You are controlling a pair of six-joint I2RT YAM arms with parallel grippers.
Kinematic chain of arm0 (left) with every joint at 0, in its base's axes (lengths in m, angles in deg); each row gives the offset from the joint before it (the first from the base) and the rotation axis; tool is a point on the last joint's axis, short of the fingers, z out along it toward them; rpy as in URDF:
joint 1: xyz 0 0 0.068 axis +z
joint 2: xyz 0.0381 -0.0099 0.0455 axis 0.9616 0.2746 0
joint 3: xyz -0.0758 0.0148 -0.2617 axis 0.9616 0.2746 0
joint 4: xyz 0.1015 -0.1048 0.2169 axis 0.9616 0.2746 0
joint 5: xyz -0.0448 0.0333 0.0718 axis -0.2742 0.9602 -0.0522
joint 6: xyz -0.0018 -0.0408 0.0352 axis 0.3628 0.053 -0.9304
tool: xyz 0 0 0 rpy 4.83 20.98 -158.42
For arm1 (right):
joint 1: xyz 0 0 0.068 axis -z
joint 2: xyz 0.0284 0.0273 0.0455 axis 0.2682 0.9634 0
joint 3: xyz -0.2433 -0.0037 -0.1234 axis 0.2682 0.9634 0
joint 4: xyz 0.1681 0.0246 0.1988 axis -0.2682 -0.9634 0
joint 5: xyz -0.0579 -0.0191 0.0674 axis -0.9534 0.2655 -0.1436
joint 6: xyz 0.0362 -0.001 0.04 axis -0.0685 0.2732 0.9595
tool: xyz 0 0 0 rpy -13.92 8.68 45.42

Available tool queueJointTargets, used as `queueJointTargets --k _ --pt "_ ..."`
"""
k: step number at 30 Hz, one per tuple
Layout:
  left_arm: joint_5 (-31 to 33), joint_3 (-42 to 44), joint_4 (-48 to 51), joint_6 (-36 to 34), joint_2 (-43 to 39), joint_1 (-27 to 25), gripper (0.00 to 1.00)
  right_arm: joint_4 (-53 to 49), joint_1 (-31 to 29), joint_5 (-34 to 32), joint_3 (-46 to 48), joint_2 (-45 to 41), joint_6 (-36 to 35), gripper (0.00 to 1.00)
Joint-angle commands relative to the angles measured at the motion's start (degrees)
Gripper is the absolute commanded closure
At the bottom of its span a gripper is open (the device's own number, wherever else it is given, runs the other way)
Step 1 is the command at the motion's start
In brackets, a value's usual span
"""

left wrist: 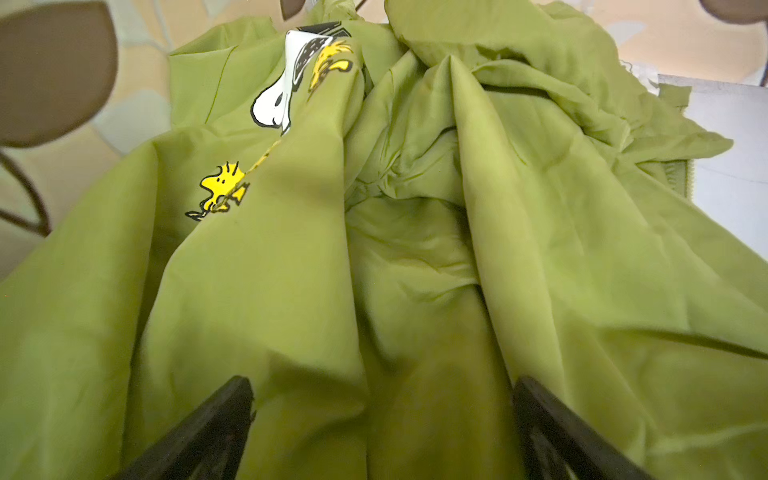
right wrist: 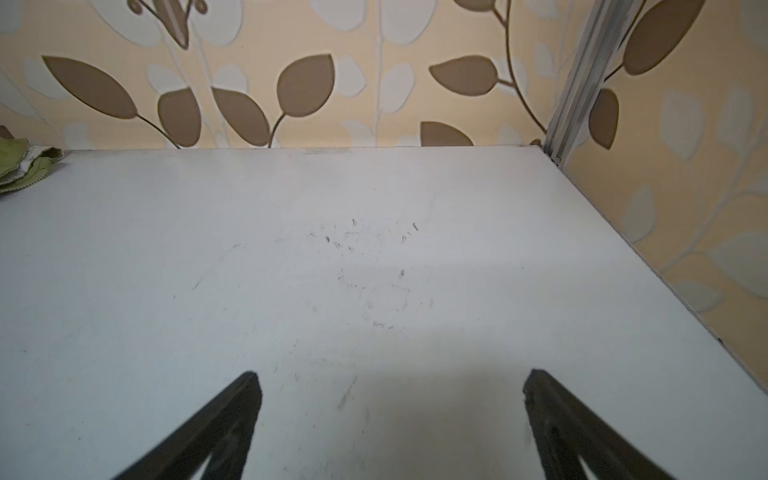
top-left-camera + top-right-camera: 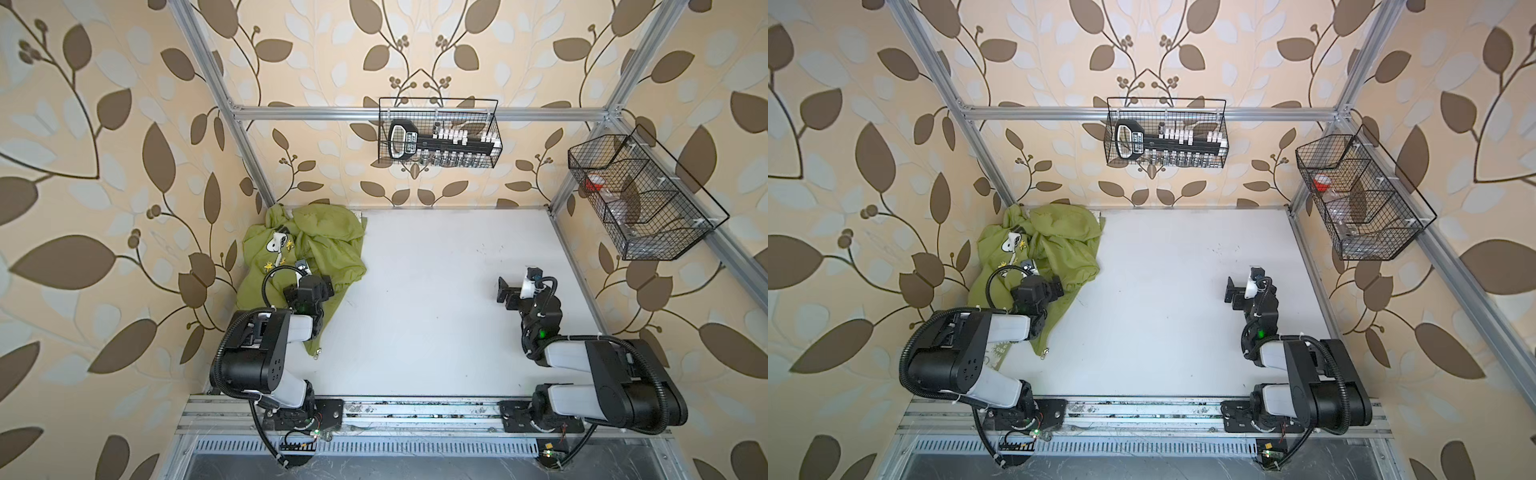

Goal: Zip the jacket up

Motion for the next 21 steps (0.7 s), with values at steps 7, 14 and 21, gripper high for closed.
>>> queueJointTargets --k 7,14,21 --pt "0.89 0.14 -1.96 -0.22 -1.28 0.03 0.01 0.81 -0.33 0.77 -0.82 -0.22 -0.93 0.0" --pt "0.93 0.19 -2.03 -0.28 -1.38 0.03 0.01 0.81 -0.32 0.82 -0.83 -0.3 -0.8 0.0" --pt "1.0 0.07 -2.03 -0.18 -1.38 0.07 0.01 0.76 -0.02 1.49 -0.83 -0.29 -0.73 0.0"
